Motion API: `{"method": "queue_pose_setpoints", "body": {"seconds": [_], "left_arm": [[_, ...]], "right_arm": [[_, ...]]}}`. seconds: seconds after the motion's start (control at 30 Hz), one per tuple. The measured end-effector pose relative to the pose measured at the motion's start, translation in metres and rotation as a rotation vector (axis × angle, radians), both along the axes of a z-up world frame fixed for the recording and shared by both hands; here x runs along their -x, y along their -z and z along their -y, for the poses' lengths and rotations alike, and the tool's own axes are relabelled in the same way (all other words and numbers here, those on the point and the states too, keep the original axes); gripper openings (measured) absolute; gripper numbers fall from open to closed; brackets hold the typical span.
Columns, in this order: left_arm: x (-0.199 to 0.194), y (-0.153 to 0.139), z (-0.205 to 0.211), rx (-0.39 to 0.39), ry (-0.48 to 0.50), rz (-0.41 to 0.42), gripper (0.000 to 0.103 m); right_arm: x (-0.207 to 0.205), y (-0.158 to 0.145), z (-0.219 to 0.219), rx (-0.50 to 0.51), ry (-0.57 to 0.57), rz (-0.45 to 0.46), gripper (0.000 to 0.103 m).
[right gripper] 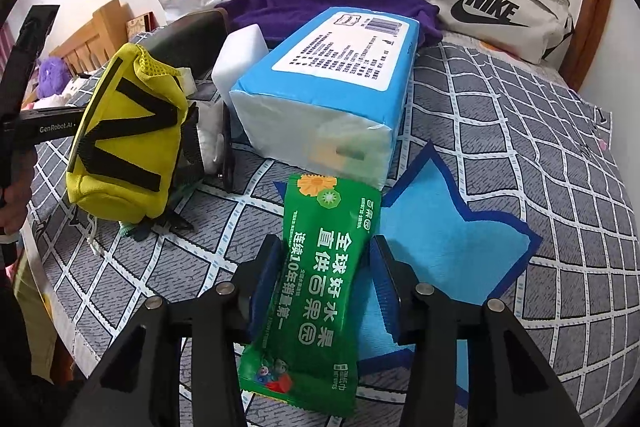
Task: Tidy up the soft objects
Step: 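Grasp the white persimmon snack packet with the left gripper while the right holds the green packet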
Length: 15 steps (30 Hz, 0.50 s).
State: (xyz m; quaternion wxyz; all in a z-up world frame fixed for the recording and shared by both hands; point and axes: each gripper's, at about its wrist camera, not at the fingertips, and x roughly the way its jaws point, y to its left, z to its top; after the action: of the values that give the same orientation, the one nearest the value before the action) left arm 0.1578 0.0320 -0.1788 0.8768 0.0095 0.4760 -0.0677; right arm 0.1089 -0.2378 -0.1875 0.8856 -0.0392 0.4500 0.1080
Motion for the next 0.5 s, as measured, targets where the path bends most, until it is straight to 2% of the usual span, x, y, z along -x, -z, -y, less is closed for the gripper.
{"method": "queue_pose_setpoints", "body": {"seconds": [0.23,0.37,0.5], "left_arm": [[0.015,-0.008,-0.009,0.047,-0.003,0.018,0.008],[0.029,-0.013,-0.021,0.037,-0.034,0.024,0.007],[0.039,-0.014,-0.038,0.069,-0.061,0.006,0.007]], "right_arm": [[0.004,0.001,0.001,-0.003,0.003,0.01,0.046],[0.005,0.0,0.001,-0.003,0.007,0.011,0.046],[0.008,0.0,0.0,0.002,0.008,0.009,0.046]]}}
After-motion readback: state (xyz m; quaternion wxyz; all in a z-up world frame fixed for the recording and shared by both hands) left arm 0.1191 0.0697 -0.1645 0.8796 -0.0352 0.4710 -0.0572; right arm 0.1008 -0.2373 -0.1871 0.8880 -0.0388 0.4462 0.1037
